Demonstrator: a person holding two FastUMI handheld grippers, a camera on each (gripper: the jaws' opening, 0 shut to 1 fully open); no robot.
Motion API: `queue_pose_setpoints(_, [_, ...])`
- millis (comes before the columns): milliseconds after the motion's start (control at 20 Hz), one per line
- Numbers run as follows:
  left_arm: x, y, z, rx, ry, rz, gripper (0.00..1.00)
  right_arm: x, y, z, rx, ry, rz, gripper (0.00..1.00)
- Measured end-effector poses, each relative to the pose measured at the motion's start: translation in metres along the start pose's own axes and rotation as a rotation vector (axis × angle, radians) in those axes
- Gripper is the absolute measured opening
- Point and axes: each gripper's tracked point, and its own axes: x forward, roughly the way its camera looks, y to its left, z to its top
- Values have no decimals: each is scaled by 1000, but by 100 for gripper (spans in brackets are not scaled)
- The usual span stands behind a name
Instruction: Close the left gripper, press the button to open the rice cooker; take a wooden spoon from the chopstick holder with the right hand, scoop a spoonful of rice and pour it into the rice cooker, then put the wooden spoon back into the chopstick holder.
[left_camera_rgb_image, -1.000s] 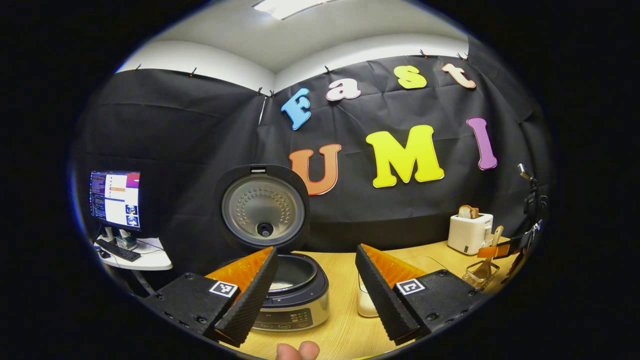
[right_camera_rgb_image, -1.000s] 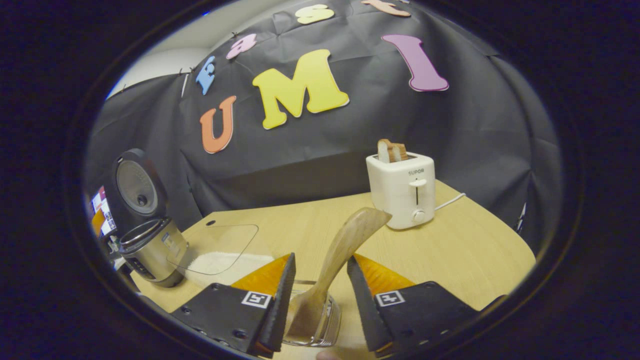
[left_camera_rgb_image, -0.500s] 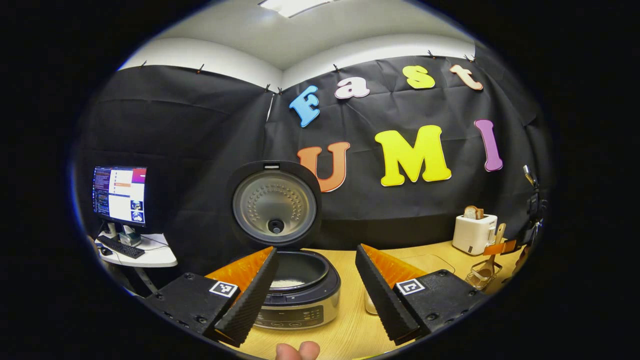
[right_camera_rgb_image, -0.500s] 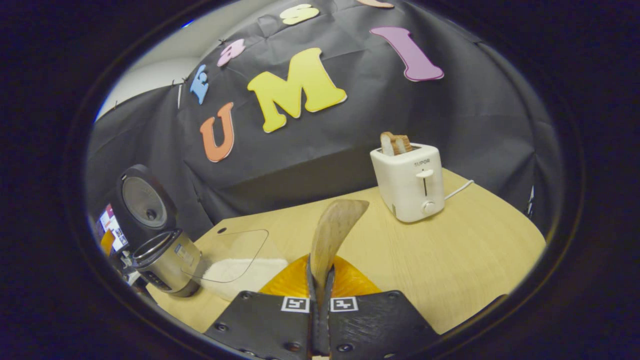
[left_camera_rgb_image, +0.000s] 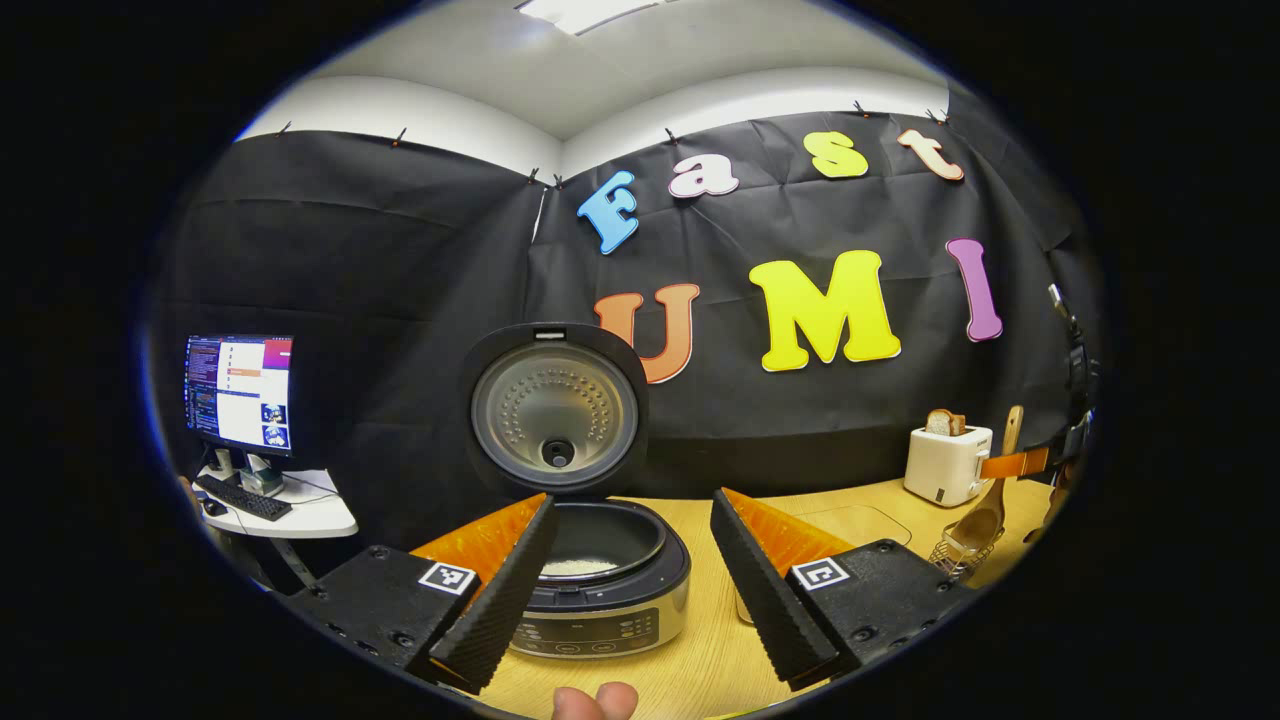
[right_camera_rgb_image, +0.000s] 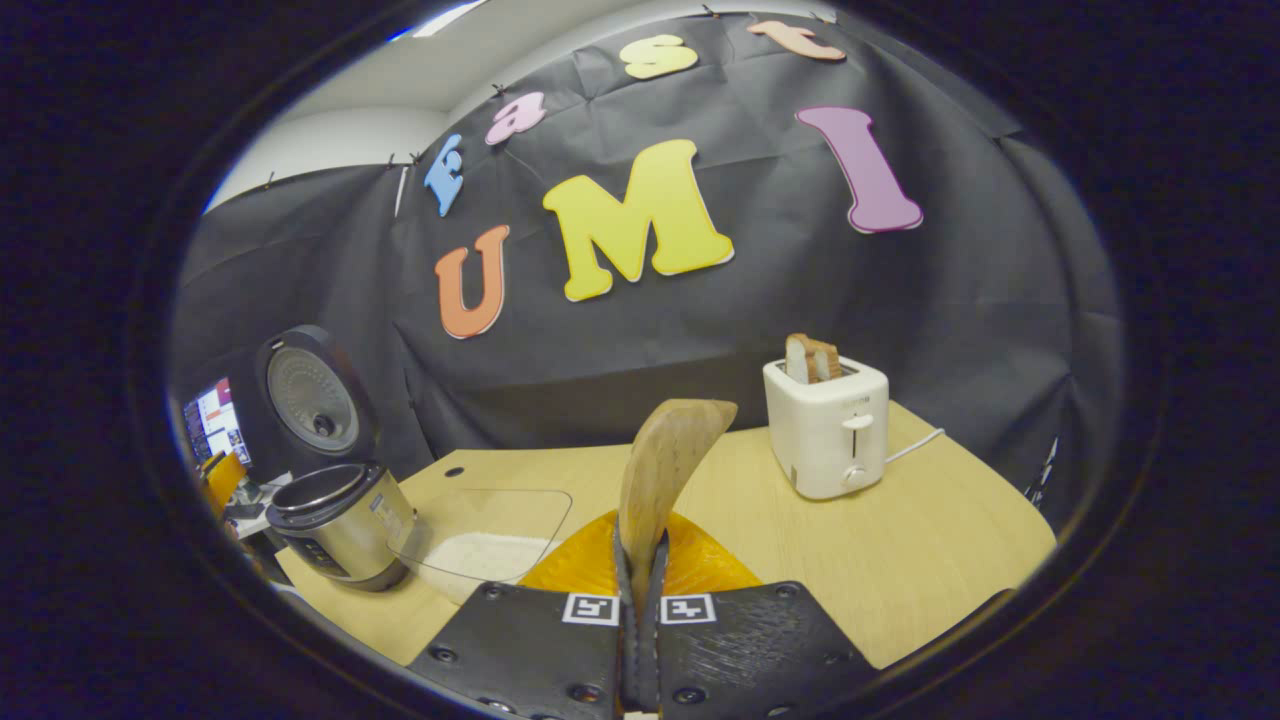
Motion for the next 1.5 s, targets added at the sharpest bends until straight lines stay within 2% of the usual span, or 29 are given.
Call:
queue_pose_setpoints(300, [-5,8,6,15,-8,-12,98,8,35,48,-75,-57,14,0])
queue_pose_setpoints(500, [-9,17,10,34,-13,-11,100,36,96,66,-105,-64,80,1])
queue_pose_setpoints(700, [-11,22,13,57,-22,-14,99,67,133,51,-155,-44,85,0])
queue_pose_setpoints(900, [-13,30,14,53,-24,-3,99,96,152,19,-234,-16,48,0])
queue_pose_setpoints(1050, [-12,32,15,58,-23,-1,98,113,142,0,-277,11,-23,0])
queue_pose_setpoints(1250, [-11,40,15,35,-21,6,99,120,141,-22,-296,51,-59,0])
queue_pose_setpoints(1400, [-12,47,18,30,-24,17,98,128,132,-35,-363,56,-152,0])
queue_pose_setpoints(1500, [-13,53,18,39,-26,31,98,131,139,-44,-366,67,-157,1])
